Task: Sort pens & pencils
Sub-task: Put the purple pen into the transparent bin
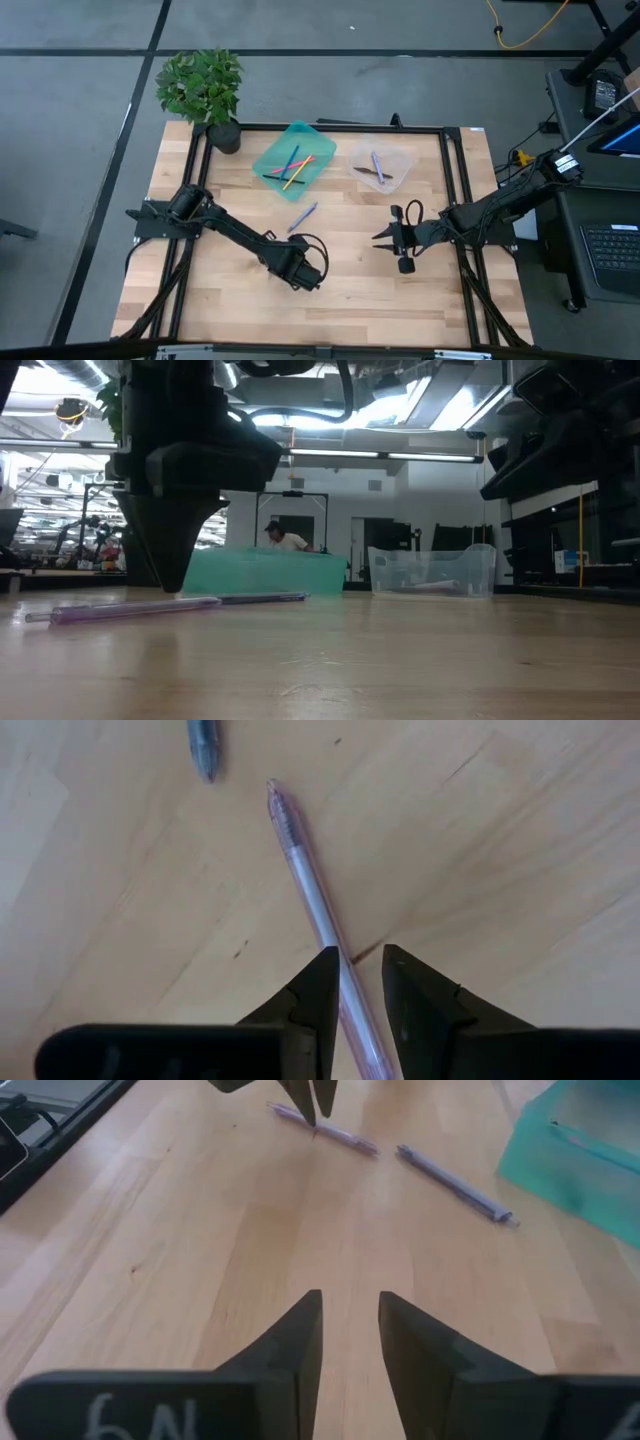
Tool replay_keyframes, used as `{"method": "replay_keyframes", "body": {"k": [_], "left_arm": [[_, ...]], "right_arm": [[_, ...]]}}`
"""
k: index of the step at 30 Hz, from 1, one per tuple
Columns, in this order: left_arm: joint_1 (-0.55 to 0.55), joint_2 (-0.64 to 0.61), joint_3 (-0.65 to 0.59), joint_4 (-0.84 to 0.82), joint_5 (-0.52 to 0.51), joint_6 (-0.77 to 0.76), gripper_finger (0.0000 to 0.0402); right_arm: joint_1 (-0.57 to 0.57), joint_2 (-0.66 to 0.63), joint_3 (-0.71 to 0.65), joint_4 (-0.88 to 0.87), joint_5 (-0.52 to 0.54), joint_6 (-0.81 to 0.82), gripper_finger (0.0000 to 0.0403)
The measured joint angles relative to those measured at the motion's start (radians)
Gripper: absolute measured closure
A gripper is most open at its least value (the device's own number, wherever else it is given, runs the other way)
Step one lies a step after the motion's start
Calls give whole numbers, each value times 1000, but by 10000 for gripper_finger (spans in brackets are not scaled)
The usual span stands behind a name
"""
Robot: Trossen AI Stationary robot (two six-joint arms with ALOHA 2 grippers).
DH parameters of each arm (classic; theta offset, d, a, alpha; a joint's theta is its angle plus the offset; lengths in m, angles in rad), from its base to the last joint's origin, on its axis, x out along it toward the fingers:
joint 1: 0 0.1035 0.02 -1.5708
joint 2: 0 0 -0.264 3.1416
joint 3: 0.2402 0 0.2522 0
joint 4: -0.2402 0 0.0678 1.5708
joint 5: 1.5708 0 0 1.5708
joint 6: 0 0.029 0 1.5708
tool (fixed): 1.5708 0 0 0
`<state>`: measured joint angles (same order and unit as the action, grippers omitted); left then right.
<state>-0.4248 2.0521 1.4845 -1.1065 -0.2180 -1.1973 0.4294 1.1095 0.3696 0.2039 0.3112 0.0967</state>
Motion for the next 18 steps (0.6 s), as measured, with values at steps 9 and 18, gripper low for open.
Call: {"method": "replay_keyframes", "body": {"k": [9,18], "left_arm": [[0,0,0,-13,0,25,326],[6,0,1,-21,-8,33,326]], "right_arm": [[1,0,0,0,-47,2,301],[1,0,0,1,-52,2,301]]}}
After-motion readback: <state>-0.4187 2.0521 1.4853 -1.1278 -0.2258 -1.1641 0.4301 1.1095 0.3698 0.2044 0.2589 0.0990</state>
